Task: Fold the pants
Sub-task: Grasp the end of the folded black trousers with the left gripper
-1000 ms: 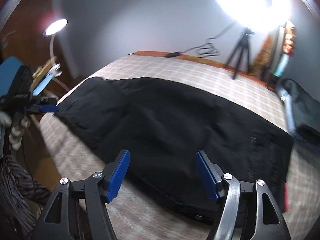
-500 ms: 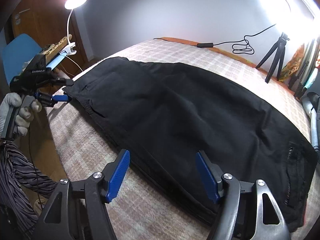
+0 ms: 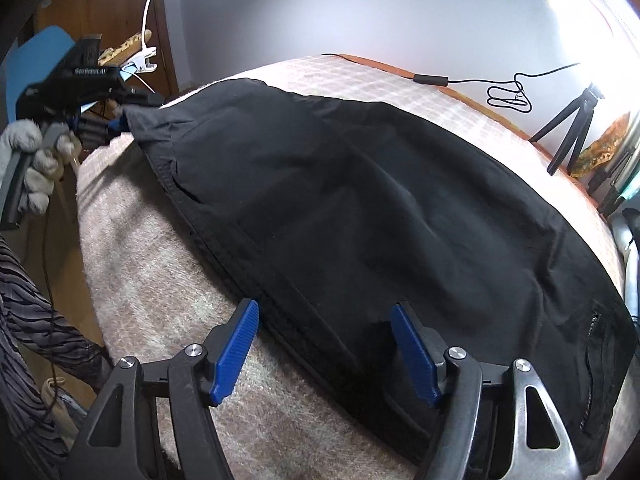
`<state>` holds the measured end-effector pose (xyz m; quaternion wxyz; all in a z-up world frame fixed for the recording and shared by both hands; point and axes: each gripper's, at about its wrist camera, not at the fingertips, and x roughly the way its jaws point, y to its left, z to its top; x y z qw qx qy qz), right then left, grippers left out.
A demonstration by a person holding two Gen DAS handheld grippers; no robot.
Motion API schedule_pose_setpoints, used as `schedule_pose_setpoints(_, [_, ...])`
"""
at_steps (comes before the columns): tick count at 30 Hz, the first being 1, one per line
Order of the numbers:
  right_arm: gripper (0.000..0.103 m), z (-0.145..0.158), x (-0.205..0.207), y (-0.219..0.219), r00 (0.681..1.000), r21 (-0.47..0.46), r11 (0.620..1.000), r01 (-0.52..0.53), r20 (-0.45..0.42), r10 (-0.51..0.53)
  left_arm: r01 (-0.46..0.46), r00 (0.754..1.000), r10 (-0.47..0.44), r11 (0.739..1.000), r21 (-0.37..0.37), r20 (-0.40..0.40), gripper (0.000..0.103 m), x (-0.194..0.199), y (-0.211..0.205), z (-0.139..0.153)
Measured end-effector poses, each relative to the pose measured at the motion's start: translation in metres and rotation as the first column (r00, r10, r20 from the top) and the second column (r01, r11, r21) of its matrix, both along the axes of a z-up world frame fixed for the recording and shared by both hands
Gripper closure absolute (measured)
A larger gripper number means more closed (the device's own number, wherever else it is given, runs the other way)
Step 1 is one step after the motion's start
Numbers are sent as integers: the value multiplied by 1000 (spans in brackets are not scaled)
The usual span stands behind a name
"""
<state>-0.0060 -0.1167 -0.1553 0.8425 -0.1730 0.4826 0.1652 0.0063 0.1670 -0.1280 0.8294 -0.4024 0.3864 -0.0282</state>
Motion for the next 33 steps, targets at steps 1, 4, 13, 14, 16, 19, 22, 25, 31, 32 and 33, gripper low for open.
schedule_pose_setpoints(1, [27,0,0,2,1000,-6,1000,-5,4,5,6,1000,-6,1000,27,7,61,2,-2,2])
schedule_pose_setpoints(4, [26,-4,-2,9,1000,-43,999,-24,12,24,3,999,-2,999,40,-37,61,8,-4,-8])
schedule_pose_setpoints(13, [49,-2,-1,17,998,-72,996,-55,4,55,-48,998,47,999,20,37,98,-2,10,3])
schedule_pose_setpoints(14, [59,0,-1,18,998,-51,997,-60,-18,60,-58,995,59,998,-13,84,98,-10,14,9])
schedule_pose_setpoints(16, [59,4,-1,19,998,-22,998,-60,-36,59,-60,994,59,998,11,92,98,-19,20,9])
schedule_pose_setpoints(19, [57,5,0,16,997,10,999,-53,-50,53,-33,999,33,999,-5,-7,98,-17,26,-17])
schedule_pose_setpoints(22, [53,7,7,8,997,78,997,-16,-79,22,-35,998,35,999,-9,-47,98,-18,27,-30])
schedule_pose_setpoints(25, [44,17,16,-1,996,203,979,29,-85,-12,-46,998,46,999,-13,-46,96,-19,30,-28])
schedule_pose_setpoints(31, [57,32,58,0,993,252,961,112,-46,-104,-125,990,121,991,-57,-77,78,-17,38,-28])
schedule_pose_setpoints(32, [61,34,70,6,994,251,962,111,-39,-105,-134,989,129,989,-59,-77,78,-17,40,-29])
schedule_pose_setpoints(33, [61,35,83,12,994,252,962,108,-29,-104,-141,988,136,988,-65,-74,78,-17,42,-29])
